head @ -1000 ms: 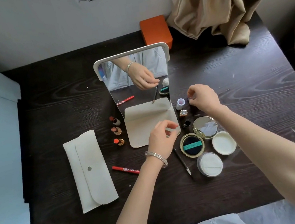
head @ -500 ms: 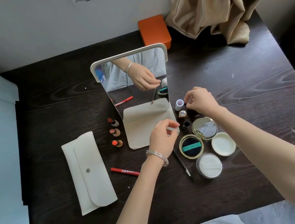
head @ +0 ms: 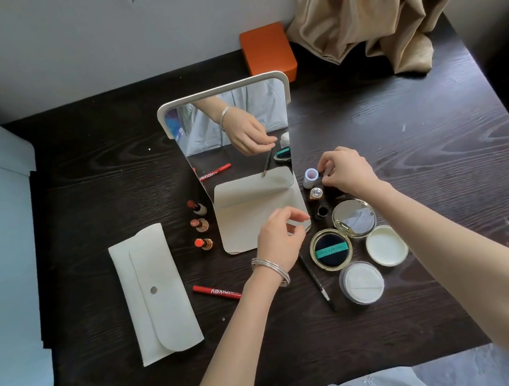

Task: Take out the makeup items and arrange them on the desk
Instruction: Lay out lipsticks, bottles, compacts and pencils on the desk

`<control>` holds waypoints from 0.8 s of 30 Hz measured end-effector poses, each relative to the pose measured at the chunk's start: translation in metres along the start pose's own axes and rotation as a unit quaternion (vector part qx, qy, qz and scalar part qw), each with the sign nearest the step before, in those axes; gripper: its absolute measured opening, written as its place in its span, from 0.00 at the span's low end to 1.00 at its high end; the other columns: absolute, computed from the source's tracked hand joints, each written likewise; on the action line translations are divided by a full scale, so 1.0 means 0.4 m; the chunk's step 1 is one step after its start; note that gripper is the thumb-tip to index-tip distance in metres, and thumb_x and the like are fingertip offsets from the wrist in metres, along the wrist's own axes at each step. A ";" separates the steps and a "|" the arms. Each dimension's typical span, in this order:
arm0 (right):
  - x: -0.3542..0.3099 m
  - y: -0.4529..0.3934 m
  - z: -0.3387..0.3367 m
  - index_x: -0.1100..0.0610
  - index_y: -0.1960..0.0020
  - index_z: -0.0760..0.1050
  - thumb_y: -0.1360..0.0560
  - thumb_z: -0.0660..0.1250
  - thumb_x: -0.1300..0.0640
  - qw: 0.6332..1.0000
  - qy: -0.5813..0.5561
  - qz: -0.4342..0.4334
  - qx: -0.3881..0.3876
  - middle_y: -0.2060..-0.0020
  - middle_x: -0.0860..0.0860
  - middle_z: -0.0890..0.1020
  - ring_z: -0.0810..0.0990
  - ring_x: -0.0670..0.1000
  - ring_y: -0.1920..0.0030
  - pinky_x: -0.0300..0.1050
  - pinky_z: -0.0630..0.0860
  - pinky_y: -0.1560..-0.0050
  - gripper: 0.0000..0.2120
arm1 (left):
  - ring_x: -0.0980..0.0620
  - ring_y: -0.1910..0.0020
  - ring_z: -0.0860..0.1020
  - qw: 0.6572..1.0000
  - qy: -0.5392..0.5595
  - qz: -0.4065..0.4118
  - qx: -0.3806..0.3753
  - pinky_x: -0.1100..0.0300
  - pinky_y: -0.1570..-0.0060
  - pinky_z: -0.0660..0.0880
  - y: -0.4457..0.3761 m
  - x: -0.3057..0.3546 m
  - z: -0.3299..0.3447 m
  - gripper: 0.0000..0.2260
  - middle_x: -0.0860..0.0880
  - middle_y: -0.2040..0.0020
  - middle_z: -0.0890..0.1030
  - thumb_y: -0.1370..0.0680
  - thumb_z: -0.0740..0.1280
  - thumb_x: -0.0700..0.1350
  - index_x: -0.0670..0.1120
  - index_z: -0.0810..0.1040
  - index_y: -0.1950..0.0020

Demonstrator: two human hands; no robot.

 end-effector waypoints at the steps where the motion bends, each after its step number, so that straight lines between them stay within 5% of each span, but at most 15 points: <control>1: 0.000 0.001 0.000 0.53 0.54 0.78 0.32 0.67 0.62 1.000 0.002 0.000 0.000 0.51 0.53 0.76 0.77 0.58 0.50 0.48 0.72 0.52 0.08 | 0.56 0.53 0.75 1.000 0.000 -0.001 0.000 0.65 0.52 0.74 0.000 -0.001 0.000 0.08 0.50 0.46 0.78 0.23 0.63 0.38 0.46 0.78 0.48; 12: 0.002 0.011 -0.006 0.51 0.49 0.77 0.31 0.69 0.58 1.000 0.026 -0.003 0.010 0.50 0.53 0.76 0.77 0.58 0.48 0.50 0.74 0.51 0.11 | 0.57 0.53 0.75 1.000 -0.008 -0.002 0.002 0.64 0.51 0.75 0.003 -0.003 0.002 0.07 0.50 0.46 0.78 0.23 0.63 0.38 0.47 0.78 0.48; 18: -0.006 0.039 -0.028 0.49 0.41 0.71 0.32 0.73 0.51 0.998 0.053 -0.012 0.021 0.44 0.52 0.74 0.77 0.57 0.46 0.52 0.74 0.49 0.21 | 0.57 0.53 0.74 1.000 -0.003 -0.003 0.003 0.68 0.54 0.72 0.005 0.006 -0.002 0.08 0.50 0.46 0.78 0.23 0.63 0.38 0.46 0.78 0.47; 21: -0.033 0.098 -0.080 0.51 0.41 0.71 0.31 0.72 0.51 0.996 0.005 -0.018 0.087 0.46 0.51 0.75 0.77 0.53 0.49 0.49 0.73 0.53 0.21 | 0.58 0.54 0.74 1.000 0.002 -0.003 0.007 0.72 0.57 0.70 0.016 -0.003 -0.015 0.07 0.52 0.48 0.77 0.23 0.63 0.38 0.47 0.78 0.48; 24: -0.066 0.184 -0.099 0.53 0.46 0.73 0.32 0.73 0.52 0.990 -0.082 -0.012 0.117 0.52 0.50 0.76 0.74 0.50 0.53 0.47 0.72 0.54 0.17 | 0.56 0.55 0.76 1.000 0.011 -0.006 0.006 0.64 0.54 0.74 0.036 -0.023 -0.037 0.07 0.54 0.51 0.76 0.23 0.64 0.37 0.48 0.78 0.50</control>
Point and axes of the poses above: each hand's wrist, its own y-axis away from the middle knuckle, its own z-axis out of the palm, x = y × z, the point moved 10 cm from there along -y, towards the middle knuckle
